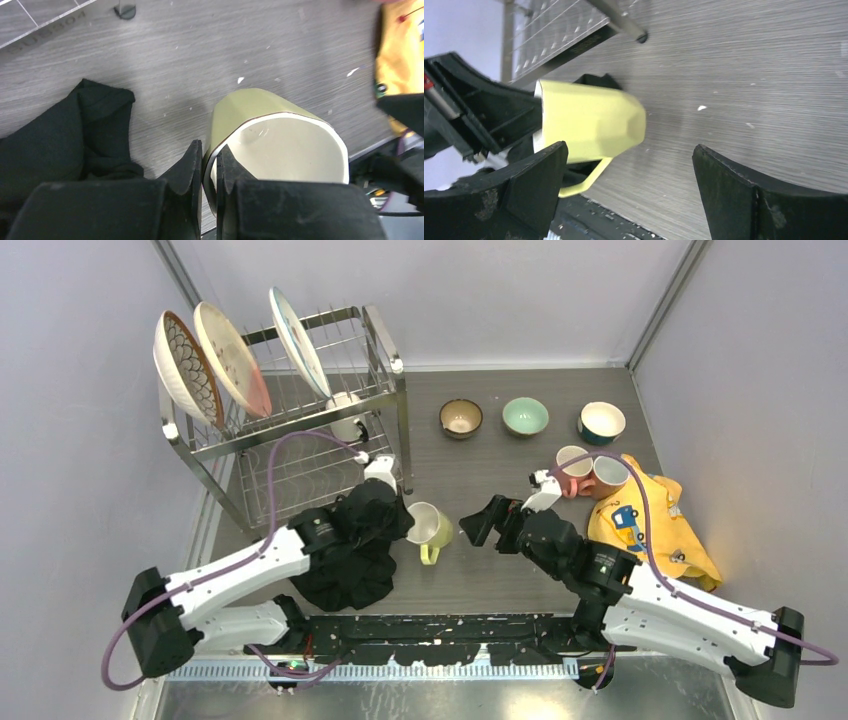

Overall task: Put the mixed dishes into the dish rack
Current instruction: Pick up the cup at the center of the board.

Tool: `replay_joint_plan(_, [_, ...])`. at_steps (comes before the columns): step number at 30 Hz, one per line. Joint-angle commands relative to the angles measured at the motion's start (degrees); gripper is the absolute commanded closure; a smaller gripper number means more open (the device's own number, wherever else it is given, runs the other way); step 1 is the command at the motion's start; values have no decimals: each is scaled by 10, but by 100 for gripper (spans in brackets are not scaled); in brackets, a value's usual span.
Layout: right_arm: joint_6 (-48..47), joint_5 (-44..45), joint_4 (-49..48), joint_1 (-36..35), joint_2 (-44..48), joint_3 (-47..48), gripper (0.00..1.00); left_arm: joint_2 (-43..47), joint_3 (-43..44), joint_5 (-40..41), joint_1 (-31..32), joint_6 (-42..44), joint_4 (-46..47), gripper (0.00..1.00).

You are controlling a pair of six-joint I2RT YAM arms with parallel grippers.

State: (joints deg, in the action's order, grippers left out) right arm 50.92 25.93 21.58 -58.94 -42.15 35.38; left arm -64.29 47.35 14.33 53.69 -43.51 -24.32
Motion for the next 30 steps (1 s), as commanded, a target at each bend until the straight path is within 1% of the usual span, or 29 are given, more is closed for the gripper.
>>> replay_joint_plan(1, [-16,-105,-156,1,44,-59,0,66,-23,12,-8,-41,138,100])
replay_joint_plan(4, [0,-154,-251,1,70,-104,4,96,-45,14,-12,-67,170,100])
replay_joint_plan(7, [16,-179,-293,1,76,-116,9,128,-72,15,-12,-95,221,100])
replay_joint_plan(9, [30,-198,-323,1,67,-123,15,147,-89,16,-13,-109,259,100])
replay_joint_plan(10, [43,-209,-346,1,58,-129,20,156,-95,15,-13,-114,278,100])
replay_joint_plan(12, [81,-235,-421,1,32,-149,29,166,-99,12,-13,-119,299,100])
replay_joint_plan(13, [102,-248,-467,1,14,-160,31,170,-100,8,-13,-121,308,100])
replay_joint_plan(15, [151,-280,-585,1,-31,-184,31,175,-101,2,-13,-129,324,100])
replay_joint_plan(16, [166,-291,-623,1,-53,-188,31,178,-102,-1,-13,-134,328,100])
replay_joint_plan(24, [250,-343,-845,1,-221,-187,31,197,-110,-22,-13,-137,369,100])
replay_joint_plan(27, [263,-348,-878,1,-243,-188,28,207,-102,-5,-13,-117,340,100])
replay_joint_plan(30, [256,-335,-867,1,-226,-196,27,219,-103,17,-13,-102,315,100])
